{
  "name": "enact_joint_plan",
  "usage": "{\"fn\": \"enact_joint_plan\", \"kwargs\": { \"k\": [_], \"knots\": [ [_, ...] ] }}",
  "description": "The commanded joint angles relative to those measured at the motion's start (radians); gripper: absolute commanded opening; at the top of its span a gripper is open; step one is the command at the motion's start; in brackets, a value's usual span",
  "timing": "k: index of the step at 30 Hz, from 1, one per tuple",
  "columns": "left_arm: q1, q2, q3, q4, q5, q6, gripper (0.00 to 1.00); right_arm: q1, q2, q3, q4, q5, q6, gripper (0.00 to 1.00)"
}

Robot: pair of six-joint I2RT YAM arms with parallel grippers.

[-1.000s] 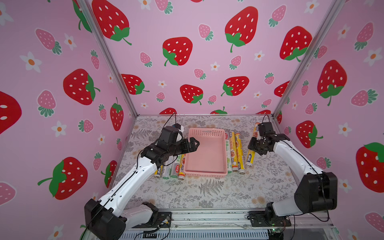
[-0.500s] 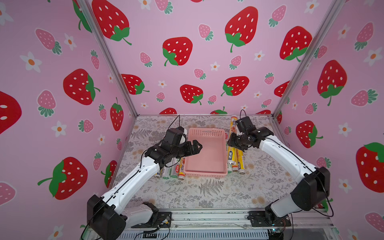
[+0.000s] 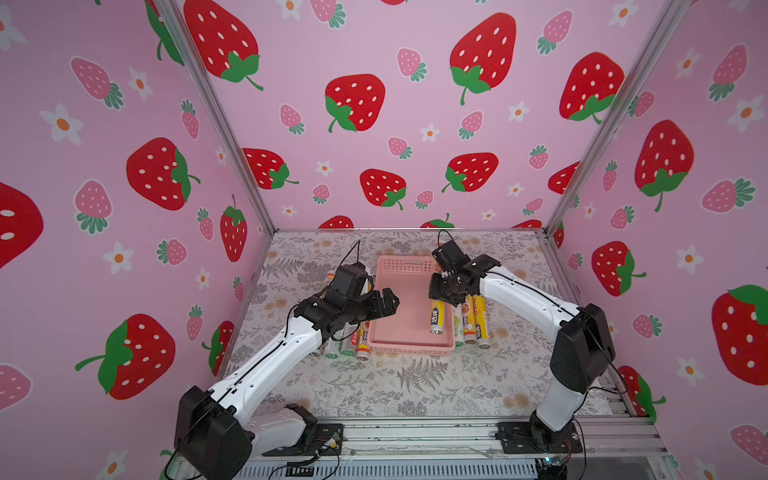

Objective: Put the plastic wrap into the basket
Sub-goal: Place the plastic wrap in the basket.

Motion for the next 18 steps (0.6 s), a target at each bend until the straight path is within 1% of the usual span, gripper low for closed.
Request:
{"fn": "enact_joint_plan", "kwargs": {
  "k": [1,5,14,18],
  "knots": [
    [-0.002,-0.020,-0.022,0.008,-0.030,0.009,1.00,0.018,0.028,0.008,0.011,0.054,0.032,0.17],
    [0.004,-0.017,-0.052,0.048,-0.030,-0.005,1.00,0.034,0.062,-0.010,0.032,0.057,0.049,0.17],
    [0.019,-0.007,-0.056,0.023,-0.029,0.005,1.00,0.056,0.157,0.005,0.027,0.100,0.047,0.16],
    [0.022,-0.010,-0.077,0.040,-0.030,-0.005,1.00,0.060,0.180,0.001,0.026,0.111,0.045,0.20]
  ]
}}
